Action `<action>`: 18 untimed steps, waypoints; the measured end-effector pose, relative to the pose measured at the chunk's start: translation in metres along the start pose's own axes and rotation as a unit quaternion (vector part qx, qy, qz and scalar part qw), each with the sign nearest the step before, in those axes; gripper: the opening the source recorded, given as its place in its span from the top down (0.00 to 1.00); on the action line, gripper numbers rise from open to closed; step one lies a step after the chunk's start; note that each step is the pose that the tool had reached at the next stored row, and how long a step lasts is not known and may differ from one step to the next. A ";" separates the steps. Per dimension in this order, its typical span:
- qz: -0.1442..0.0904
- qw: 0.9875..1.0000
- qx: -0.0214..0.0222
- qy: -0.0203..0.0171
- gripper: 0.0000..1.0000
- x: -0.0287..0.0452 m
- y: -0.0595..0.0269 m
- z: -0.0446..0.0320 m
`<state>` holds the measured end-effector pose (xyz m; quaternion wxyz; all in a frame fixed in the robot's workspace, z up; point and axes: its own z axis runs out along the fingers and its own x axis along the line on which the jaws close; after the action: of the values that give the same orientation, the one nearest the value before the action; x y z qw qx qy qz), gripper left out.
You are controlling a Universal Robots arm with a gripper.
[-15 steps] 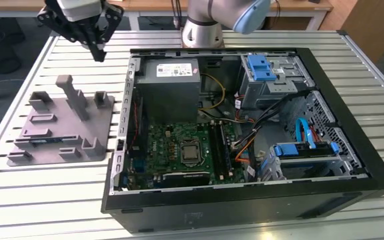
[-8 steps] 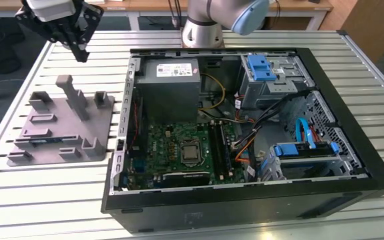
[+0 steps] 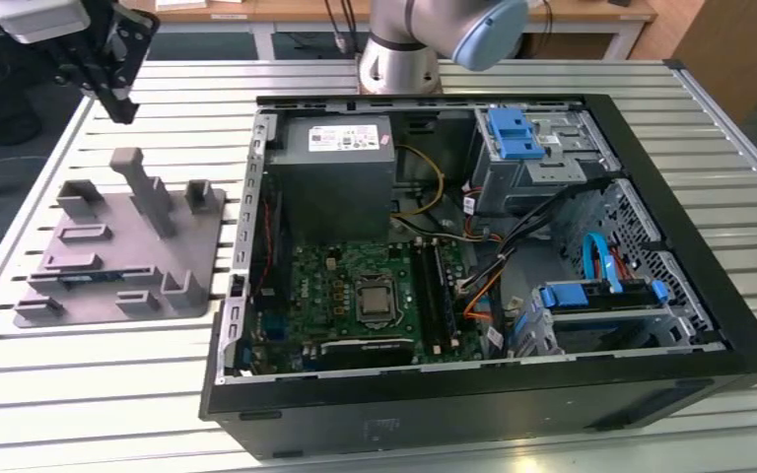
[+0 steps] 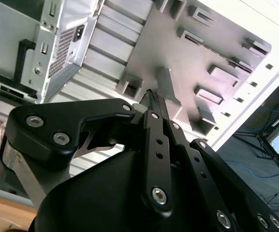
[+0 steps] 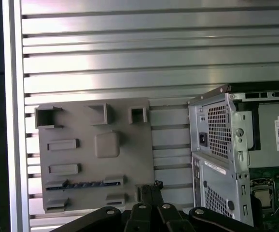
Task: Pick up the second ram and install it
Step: 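Reach for the second ram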
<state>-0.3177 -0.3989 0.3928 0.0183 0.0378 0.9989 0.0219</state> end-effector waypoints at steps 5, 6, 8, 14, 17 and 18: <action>0.000 1.000 0.000 0.000 0.89 0.0182 -0.0014 0.0001; 0.000 1.000 0.000 0.000 0.89 0.0213 -0.0016 0.0001; 0.000 1.000 0.000 0.000 0.89 0.0277 -0.0021 0.0005; 0.000 1.000 0.000 0.000 0.89 0.0457 -0.0035 0.0017; 0.000 1.000 0.000 0.000 0.89 0.0552 -0.0044 0.0036; 0.000 1.000 0.000 0.000 0.89 0.0578 -0.0046 0.0047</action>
<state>-0.3755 -0.3990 0.3858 0.0182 0.0378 0.9989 0.0219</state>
